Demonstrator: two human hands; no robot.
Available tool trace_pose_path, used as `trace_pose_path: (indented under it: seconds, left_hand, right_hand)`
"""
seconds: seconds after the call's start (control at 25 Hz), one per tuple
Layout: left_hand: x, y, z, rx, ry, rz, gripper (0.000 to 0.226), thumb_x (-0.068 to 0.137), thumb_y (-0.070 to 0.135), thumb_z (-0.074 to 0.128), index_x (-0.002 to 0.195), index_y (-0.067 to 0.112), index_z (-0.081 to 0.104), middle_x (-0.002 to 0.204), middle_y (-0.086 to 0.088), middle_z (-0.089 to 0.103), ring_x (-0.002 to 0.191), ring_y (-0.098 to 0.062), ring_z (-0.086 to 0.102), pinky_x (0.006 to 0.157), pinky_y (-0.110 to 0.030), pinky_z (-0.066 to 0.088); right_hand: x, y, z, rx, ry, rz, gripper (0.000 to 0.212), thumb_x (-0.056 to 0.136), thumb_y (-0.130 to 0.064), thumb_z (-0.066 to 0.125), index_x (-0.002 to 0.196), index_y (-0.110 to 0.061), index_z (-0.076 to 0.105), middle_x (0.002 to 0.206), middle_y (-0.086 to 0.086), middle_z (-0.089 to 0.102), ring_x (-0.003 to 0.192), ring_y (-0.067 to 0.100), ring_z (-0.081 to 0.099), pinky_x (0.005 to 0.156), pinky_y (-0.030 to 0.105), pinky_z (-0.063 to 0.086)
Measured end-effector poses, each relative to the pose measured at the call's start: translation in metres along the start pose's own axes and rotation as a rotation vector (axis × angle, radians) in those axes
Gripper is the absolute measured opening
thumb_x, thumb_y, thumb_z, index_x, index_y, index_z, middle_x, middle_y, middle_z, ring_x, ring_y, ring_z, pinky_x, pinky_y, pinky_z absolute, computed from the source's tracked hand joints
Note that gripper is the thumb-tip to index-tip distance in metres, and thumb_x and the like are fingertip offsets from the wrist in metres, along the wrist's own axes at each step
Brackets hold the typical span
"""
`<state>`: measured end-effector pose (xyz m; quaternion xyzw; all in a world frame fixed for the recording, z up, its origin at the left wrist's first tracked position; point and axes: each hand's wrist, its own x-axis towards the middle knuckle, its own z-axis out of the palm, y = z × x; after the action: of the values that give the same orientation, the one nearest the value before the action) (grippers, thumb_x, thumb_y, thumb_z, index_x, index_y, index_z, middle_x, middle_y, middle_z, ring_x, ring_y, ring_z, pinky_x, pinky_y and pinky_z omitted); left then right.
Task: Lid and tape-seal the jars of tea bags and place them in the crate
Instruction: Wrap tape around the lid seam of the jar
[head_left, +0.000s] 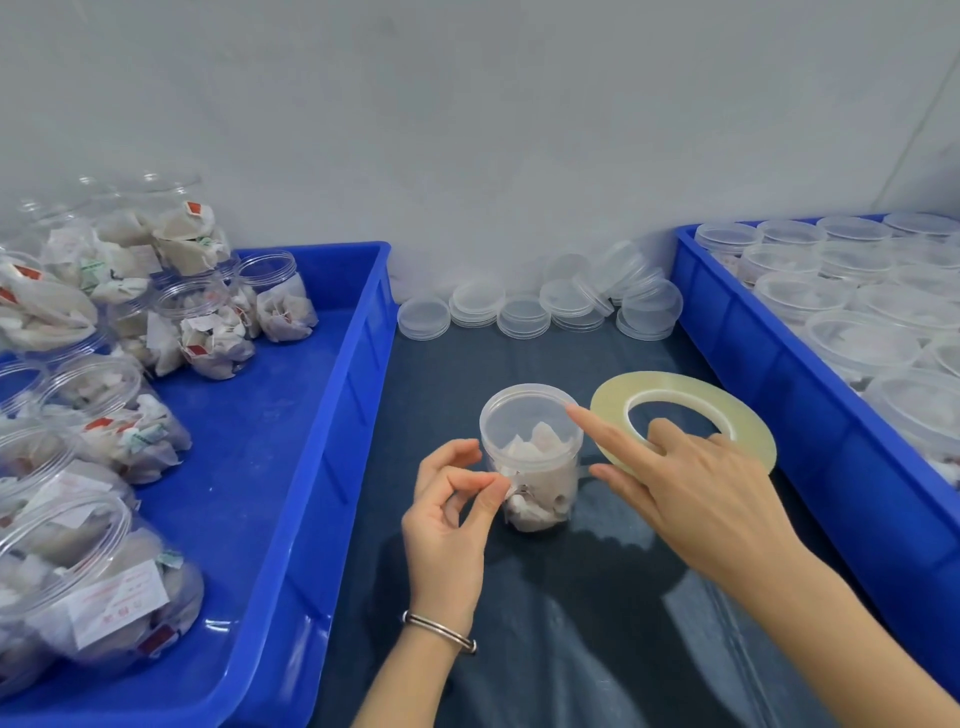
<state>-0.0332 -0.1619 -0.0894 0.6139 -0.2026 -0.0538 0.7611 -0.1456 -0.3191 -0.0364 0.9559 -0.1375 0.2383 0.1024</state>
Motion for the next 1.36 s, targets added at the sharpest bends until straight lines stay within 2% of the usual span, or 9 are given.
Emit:
trace_pose_path:
  seconds: [0.12,0.24,0.4,0.64,0.84,1.0,1.24,1.36]
  left_hand:
    - [0.001,-0.003,-0.001,-0.030,-0.032,0.024,0.031,0.078,-0.006,0.068,0.062,0.021,0.065,0.115,0.000,0.063,0.109,-0.010,0.060,0.084,-0.017,0.048]
    - [0.003,-0.006,-0.002,-0.057,-0.038,0.023,0.016,0.075,0.006,0.069,0.064,0.016,0.064,0.116,0.000,0.063,0.109,-0.011,0.061,0.082,-0.017,0.049]
    - [0.005,-0.009,-0.002,-0.048,-0.038,0.011,0.021,0.079,-0.007,0.066,0.066,0.009,0.062,0.117,-0.003,0.063,0.107,-0.010,0.062,0.080,-0.017,0.049]
    - [0.007,-0.011,-0.003,-0.064,-0.053,0.005,0.020,0.080,-0.009,0.065,0.067,0.005,0.061,0.119,-0.004,0.062,0.109,-0.011,0.061,0.079,-0.015,0.049]
    - [0.007,-0.012,-0.004,-0.080,-0.056,-0.005,0.021,0.081,-0.005,0.065,0.068,0.010,0.061,0.118,0.003,0.064,0.111,-0.012,0.061,0.080,-0.015,0.049]
    - [0.009,-0.014,-0.003,-0.091,-0.043,-0.008,0.019,0.081,-0.005,0.066,0.069,0.008,0.061,0.116,0.004,0.065,0.108,-0.013,0.062,0.080,-0.016,0.049]
    - [0.011,-0.017,-0.002,-0.093,-0.033,-0.006,0.018,0.082,-0.005,0.065,0.070,0.007,0.061,0.115,0.007,0.066,0.105,-0.012,0.063,0.080,-0.016,0.049]
    - [0.013,-0.019,-0.002,-0.144,-0.067,-0.003,0.019,0.082,-0.007,0.063,0.070,0.008,0.061,0.122,0.006,0.065,0.115,-0.012,0.060,0.090,-0.020,0.049]
  right_hand:
    - [-0.001,0.000,0.003,0.000,-0.002,-0.007,0.047,0.092,-0.046,0.032,0.134,-0.035,0.051,0.053,0.002,0.037,0.040,0.017,0.017,0.042,0.027,0.019]
    - [-0.001,-0.001,0.006,0.017,-0.019,-0.009,0.046,0.093,-0.046,0.032,0.134,-0.036,0.049,0.053,0.002,0.038,0.039,0.016,0.020,0.043,0.027,0.017]
    - [-0.001,-0.002,0.008,0.045,-0.019,-0.003,0.044,0.093,-0.045,0.033,0.134,-0.037,0.047,0.053,0.003,0.038,0.039,0.016,0.022,0.042,0.026,0.017]
    - [0.000,-0.002,0.008,0.075,-0.026,-0.017,0.044,0.093,-0.045,0.032,0.135,-0.037,0.043,0.053,0.003,0.038,0.038,0.017,0.022,0.041,0.027,0.019]
    - [0.001,-0.004,0.004,0.085,-0.050,-0.017,0.044,0.093,-0.045,0.031,0.132,-0.036,0.047,0.052,0.003,0.037,0.039,0.017,0.019,0.045,0.019,-0.001]
    - [0.001,-0.004,0.004,0.098,-0.066,-0.007,0.045,0.093,-0.046,0.030,0.133,-0.036,0.046,0.053,0.003,0.037,0.039,0.018,0.022,0.044,0.021,0.002]
    - [0.002,-0.006,0.004,0.134,-0.080,0.010,0.047,0.092,-0.046,0.031,0.130,-0.034,0.055,0.053,0.003,0.037,0.035,0.021,0.030,0.042,0.019,0.004]
    - [0.004,-0.007,0.004,0.157,-0.090,0.023,0.047,0.092,-0.047,0.031,0.128,-0.034,0.058,0.053,0.003,0.037,0.034,0.023,0.035,0.042,0.018,0.004]
